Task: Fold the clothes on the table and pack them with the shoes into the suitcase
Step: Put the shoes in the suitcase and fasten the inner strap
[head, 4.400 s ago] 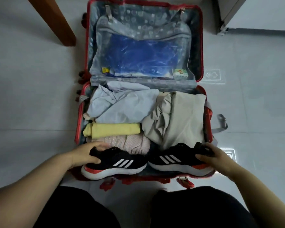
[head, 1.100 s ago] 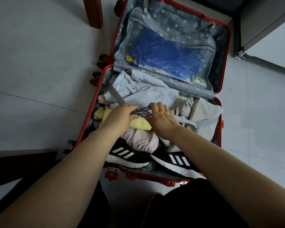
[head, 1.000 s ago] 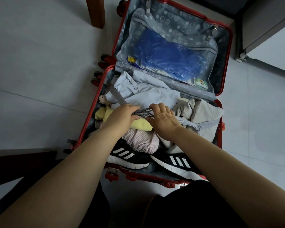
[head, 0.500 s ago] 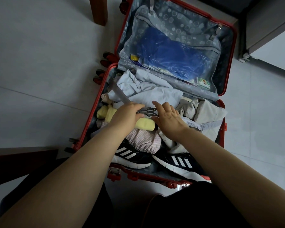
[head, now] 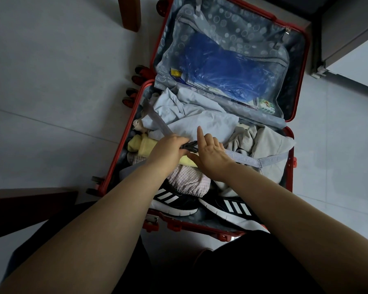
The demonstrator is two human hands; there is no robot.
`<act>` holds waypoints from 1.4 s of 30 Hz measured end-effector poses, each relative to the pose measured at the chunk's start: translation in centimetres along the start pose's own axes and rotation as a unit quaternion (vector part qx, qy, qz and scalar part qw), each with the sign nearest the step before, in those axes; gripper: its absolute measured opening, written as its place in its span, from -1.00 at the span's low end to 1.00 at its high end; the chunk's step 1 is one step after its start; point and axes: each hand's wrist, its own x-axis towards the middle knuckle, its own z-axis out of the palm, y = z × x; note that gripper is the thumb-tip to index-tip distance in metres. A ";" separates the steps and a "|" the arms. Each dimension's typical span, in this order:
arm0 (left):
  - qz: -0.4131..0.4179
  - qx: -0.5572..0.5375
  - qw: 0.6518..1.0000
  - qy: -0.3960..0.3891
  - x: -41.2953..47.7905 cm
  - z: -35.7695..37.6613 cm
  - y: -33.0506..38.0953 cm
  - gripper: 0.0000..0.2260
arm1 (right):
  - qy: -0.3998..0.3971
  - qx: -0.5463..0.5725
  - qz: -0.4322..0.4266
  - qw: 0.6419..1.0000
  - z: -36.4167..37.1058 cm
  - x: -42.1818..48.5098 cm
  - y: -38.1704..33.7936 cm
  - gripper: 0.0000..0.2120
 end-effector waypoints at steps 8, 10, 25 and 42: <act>0.004 -0.027 1.000 0.014 0.1 0.1 -0.5 -0.64 | -0.014 0.013 -0.005 1.000 1.0 0.9 0.1 -0.12; 0.003 -0.046 0.999 0.020 0.0 0.3 -0.7 -0.60 | -0.015 0.028 -0.002 0.999 0.6 0.8 0.5 -0.10; 0.041 -0.023 0.998 0.051 1.4 1.4 -1.3 -0.31 | 0.008 0.115 0.210 0.971 -6.2 -8.4 15.4 -0.53; 0.034 0.129 0.988 0.080 14.9 9.7 9.8 -0.18 | 0.191 0.378 0.227 0.877 -8.9 5.8 36.5 -0.32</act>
